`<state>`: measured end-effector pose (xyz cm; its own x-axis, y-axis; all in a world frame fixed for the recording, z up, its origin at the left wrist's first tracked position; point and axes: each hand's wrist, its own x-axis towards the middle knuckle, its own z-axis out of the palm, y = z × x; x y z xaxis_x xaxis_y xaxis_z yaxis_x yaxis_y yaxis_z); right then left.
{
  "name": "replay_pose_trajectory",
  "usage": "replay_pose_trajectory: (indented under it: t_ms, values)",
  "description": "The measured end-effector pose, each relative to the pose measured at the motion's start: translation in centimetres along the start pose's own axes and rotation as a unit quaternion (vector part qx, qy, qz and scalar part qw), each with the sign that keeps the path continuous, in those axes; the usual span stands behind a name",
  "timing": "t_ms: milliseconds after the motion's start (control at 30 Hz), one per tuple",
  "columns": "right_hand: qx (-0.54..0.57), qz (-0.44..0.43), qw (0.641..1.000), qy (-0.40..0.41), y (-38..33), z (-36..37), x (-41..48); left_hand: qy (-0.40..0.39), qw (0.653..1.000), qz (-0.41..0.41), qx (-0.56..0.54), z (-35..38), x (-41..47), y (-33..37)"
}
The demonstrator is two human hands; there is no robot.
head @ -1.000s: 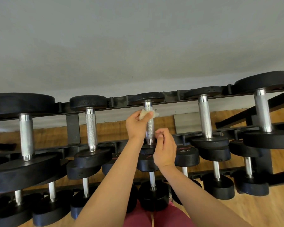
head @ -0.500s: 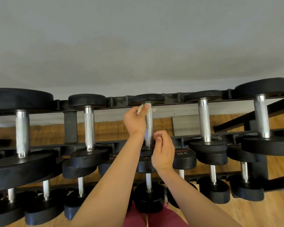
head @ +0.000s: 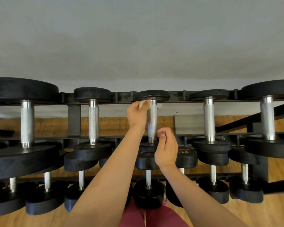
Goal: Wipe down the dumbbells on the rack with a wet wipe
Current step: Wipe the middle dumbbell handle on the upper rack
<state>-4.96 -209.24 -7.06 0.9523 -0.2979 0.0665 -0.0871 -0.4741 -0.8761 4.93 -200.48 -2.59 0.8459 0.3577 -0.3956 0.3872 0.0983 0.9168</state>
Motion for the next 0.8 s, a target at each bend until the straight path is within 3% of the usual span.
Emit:
replay_pose_trajectory:
  t_ms: [167, 400, 633, 800]
  values:
    - [-0.001, -0.003, 1.000, 0.002, -0.1, 0.0, 0.0, -0.052, 0.997, -0.054, -0.028, 0.0, 0.2, 0.1]
    - [-0.006, -0.004, 1.000, 0.000, -0.1, 0.0, 0.0, -0.029, 0.999, -0.016, -0.006, -0.9, -0.3, -0.7]
    - [0.000, -0.008, 1.000, 0.002, 0.0, 0.0, 0.0, -0.097, 0.988, 0.021, 0.118, -3.3, -1.5, -1.4]
    - [0.005, -0.004, 1.000, 0.002, -0.1, 0.0, -0.1, -0.168, 0.954, 0.039, 0.244, -5.1, -2.5, -1.8]
